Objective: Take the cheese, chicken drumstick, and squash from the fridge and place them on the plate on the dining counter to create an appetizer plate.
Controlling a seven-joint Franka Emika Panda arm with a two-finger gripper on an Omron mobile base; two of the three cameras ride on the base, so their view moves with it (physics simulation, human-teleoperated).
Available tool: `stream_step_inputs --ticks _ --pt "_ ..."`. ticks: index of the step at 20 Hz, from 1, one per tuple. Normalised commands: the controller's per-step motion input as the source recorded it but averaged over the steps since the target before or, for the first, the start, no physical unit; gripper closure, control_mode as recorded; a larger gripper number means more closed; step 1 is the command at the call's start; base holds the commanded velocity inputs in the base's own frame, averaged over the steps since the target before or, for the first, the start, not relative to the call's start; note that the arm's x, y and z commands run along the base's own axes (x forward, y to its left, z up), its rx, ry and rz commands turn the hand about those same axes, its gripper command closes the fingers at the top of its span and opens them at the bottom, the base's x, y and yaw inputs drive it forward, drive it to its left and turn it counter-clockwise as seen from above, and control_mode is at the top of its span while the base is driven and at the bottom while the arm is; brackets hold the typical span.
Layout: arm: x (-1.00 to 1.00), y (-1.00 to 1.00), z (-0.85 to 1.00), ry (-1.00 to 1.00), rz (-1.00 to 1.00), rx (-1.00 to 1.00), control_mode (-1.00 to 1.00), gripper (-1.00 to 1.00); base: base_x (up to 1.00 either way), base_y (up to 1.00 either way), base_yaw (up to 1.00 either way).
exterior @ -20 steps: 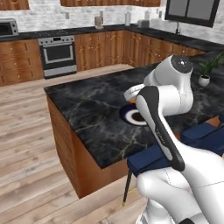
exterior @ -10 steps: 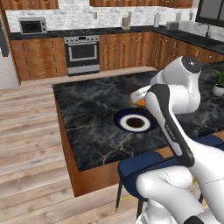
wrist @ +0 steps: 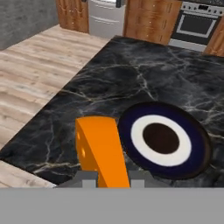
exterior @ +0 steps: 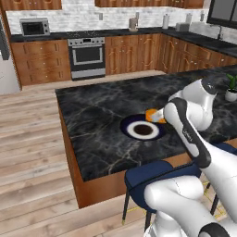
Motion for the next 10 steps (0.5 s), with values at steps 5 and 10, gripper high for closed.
stream_step_inputs --ticks 5,10 --pt "0.84 -0.14 -0.82 0.0 0.01 -0.01 -1.0 1.0 0.0 0.0 0.0" --pt "0.94 -0.1 -0.6 0.0 0.0 0.0 -1.0 1.0 0.0 0.0 0.0"
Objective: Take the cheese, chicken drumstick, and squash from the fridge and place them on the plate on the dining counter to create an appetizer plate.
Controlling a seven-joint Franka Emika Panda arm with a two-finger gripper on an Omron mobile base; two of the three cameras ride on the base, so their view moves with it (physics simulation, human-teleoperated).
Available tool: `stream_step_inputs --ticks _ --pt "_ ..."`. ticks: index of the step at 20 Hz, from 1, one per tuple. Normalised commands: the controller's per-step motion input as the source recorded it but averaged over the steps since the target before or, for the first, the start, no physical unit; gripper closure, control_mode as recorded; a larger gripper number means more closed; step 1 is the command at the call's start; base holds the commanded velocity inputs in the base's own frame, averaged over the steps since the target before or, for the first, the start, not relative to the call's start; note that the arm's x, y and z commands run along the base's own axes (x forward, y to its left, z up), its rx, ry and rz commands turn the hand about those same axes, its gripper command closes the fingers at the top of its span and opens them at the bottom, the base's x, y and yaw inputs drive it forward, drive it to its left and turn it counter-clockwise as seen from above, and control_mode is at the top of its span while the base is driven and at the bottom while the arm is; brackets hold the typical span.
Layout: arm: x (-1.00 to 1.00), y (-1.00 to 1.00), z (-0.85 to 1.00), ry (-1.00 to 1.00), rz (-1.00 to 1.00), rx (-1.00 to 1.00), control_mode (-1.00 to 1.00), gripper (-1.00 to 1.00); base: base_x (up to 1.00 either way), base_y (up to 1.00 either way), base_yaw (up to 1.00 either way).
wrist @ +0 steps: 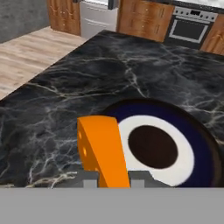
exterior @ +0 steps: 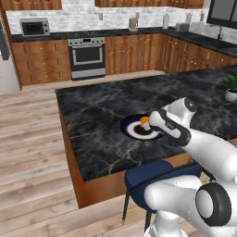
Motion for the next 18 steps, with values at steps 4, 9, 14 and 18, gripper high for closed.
stream_step_inputs --ticks 4,9,14,18 --pt "0.96 -0.09 -0.46 0.0 0.0 0.0 -1.0 1.0 0.0 0.0 0.0" --pt "0.91 -0.03 -0.32 0.0 0.0 0.0 -1.0 1.0 0.0 0.0 0.0" --pt "0.78 -0.02 -0.28 0.0 0.0 0.0 -1.0 1.0 0.0 0.0 0.0" --pt "0.39 -0.13 -0.34 0.0 0.0 0.0 -1.0 1.0 0.0 0.0 0.0"
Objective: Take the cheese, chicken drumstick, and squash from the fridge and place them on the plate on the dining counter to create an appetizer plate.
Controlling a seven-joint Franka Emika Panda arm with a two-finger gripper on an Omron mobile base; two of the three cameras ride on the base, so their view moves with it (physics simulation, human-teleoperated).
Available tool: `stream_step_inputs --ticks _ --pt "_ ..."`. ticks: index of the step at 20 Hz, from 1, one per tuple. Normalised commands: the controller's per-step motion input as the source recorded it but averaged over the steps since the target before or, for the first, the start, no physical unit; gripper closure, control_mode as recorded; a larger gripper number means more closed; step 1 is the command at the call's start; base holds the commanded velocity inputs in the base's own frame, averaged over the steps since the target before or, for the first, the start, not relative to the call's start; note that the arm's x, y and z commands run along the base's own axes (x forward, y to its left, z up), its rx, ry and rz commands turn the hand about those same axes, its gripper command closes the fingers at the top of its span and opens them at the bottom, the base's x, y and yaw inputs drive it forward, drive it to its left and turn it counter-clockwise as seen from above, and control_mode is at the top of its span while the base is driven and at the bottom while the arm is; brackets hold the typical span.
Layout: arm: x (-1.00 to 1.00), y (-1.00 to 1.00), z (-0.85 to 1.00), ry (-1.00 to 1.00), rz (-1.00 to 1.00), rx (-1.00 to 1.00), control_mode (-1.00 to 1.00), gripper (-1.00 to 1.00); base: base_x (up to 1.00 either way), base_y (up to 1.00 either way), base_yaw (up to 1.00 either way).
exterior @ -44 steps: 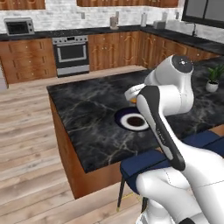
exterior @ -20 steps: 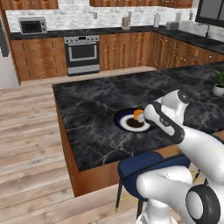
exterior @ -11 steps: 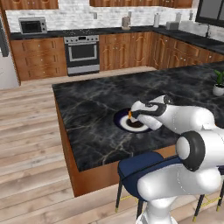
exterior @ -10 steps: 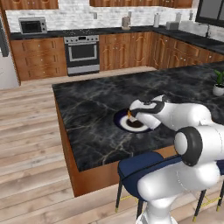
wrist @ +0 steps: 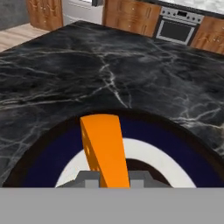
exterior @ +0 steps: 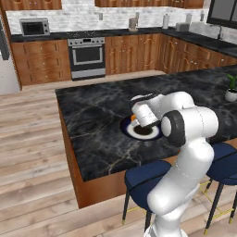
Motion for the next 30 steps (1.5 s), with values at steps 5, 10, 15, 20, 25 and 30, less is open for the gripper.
stream_step_inputs --ticks 5,10,15,20,25,30 --pt "0.24 -0.2 -0.37 0.0 0.0 0.0 -1.0 1.0 0.0 0.0 0.0" --pt "0.35 -0.21 -0.2 0.0 0.0 0.0 -1.0 1.0 0.0 0.0 0.0" --pt "0.37 -0.07 -0.06 0.0 0.01 0.01 -1.0 1.0 0.0 0.0 0.0" --pt "0.59 0.0 -0.01 0.04 0.02 0.04 -1.0 1.0 0.0 0.0 0.0" --pt "0.26 0.0 -0.02 0.03 0.01 0.0 -1.0 -1.0 0.0 0.0 0.0" --pt "-0.03 0.0 0.02 0.09 0.0 0.0 -1.0 -1.0 0.0 0.0 0.0"
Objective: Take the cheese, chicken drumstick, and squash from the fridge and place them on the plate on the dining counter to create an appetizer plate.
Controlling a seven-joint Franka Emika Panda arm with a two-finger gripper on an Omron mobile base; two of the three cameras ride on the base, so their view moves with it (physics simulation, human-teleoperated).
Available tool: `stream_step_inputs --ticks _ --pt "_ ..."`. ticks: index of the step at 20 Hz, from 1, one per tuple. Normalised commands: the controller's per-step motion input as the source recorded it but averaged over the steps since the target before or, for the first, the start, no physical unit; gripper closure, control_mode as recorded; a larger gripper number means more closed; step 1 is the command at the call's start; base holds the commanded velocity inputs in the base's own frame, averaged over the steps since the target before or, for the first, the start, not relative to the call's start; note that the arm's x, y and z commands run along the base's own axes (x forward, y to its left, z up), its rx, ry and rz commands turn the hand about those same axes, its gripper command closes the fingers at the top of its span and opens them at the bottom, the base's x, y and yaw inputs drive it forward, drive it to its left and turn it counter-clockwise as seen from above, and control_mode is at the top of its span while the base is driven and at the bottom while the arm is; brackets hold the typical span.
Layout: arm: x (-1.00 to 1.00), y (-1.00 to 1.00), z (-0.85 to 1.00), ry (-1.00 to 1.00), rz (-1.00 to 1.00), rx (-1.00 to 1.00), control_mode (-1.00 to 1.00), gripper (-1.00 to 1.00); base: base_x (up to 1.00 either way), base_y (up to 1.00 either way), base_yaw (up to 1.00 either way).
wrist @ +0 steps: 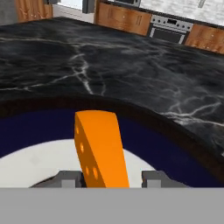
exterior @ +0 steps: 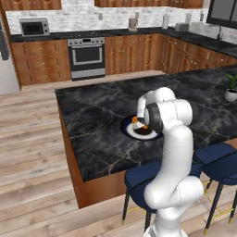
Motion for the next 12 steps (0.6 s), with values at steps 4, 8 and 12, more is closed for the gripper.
stream_step_inputs --ticks 4,8,12 --pt "-0.15 0.0 0.45 0.02 0.0 0.02 -1.0 -1.0 0.0 0.0 0.0" --pt "-0.57 0.05 1.0 -0.01 0.0 0.07 -1.0 -1.0 0.0 0.0 0.0" --pt "-0.95 0.19 1.0 0.0 0.0 0.05 -1.0 -1.0 0.0 0.0 0.0"
